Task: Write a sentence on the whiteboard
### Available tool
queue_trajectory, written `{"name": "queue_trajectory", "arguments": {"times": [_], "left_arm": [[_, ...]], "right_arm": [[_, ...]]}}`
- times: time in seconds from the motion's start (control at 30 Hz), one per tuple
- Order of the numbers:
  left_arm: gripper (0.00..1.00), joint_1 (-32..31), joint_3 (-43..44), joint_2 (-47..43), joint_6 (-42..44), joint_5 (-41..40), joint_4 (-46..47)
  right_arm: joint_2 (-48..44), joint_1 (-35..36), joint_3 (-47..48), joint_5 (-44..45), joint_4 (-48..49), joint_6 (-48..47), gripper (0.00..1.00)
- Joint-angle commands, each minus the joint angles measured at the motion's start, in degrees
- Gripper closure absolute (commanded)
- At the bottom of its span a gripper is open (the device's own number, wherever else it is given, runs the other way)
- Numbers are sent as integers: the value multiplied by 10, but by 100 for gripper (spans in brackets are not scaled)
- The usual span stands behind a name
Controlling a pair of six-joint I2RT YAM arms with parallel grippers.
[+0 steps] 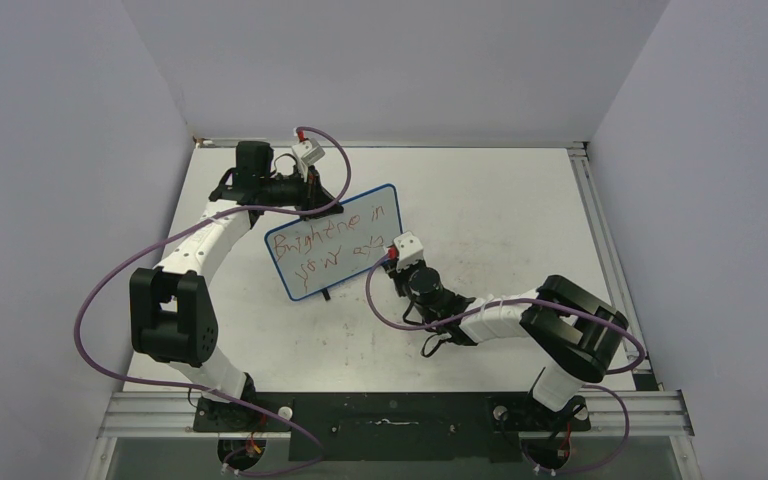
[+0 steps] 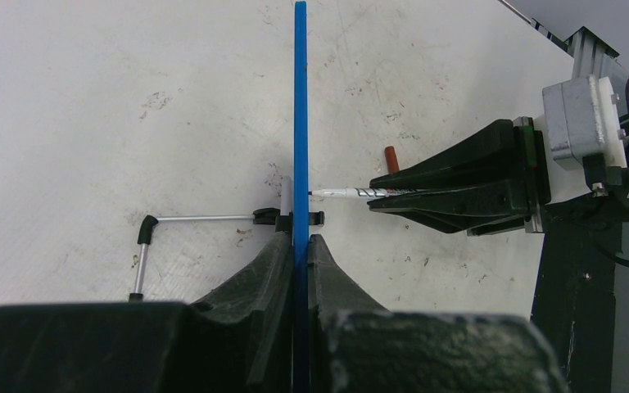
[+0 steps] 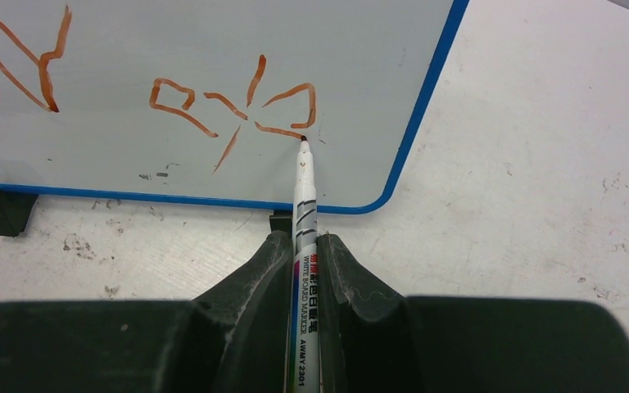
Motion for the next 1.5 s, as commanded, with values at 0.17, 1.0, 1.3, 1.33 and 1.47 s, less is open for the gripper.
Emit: {"name": "queue_trajectory", "arguments": {"times": [0.17, 1.0, 1.3, 1.33, 1.47], "left_arm": [[100, -15, -18, 17, 3, 4, -97], [100, -16, -23, 7, -2, -4, -88], [100, -16, -23, 9, -2, -2, -88], [100, -16, -23, 8, -2, -2, -88], [100, -16, -22, 10, -1, -1, -89]], "right_arm": [[8, -20, -2, 37, 6, 12, 95], [-95, -20, -30, -11, 17, -8, 95], [-80, -28, -20, 2, 30, -15, 95], [-78, -28, -18, 2, 31, -17, 95], [-67, -31, -10, 1, 38, -20, 95]]}}
